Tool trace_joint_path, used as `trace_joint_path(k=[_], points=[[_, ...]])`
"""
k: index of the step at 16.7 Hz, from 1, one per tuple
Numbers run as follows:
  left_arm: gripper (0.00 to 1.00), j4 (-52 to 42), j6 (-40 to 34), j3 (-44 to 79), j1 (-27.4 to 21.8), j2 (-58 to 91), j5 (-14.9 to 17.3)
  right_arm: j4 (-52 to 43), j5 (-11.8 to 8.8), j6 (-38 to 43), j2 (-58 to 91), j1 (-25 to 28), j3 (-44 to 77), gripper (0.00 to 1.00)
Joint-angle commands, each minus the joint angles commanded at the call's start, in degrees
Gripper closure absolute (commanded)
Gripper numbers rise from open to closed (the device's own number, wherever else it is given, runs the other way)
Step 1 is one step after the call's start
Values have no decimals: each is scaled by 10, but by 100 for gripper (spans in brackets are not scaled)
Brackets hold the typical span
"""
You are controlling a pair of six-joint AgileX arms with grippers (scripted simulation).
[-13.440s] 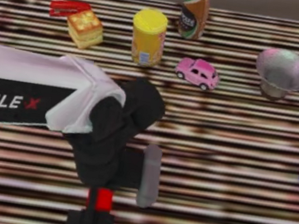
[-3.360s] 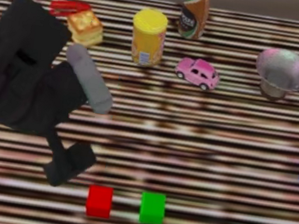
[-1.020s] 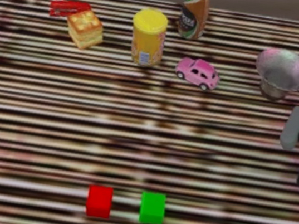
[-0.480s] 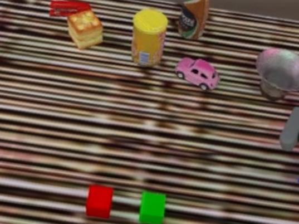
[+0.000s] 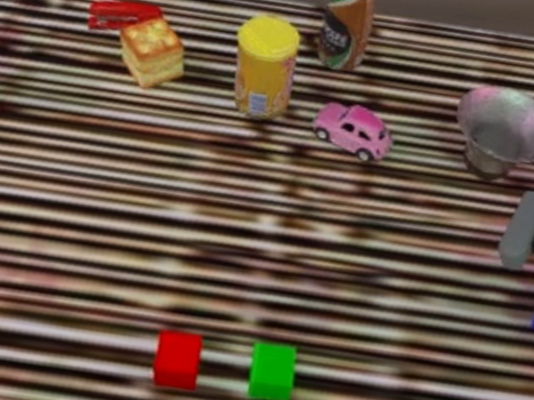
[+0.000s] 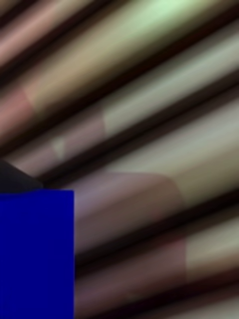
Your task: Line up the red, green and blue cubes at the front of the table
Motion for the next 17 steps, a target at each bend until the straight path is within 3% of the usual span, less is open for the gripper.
trace_joint_path(k=[5,11,17], points=[[0,0,0,0,0,0,0,-36,-2,5,-21,1,18,100],[0,0,0,0,0,0,0,-157,-3,5,-72,4,84,100],[0,0,0,0,0,0,0,-163,-3,8,-75,11,87,100]])
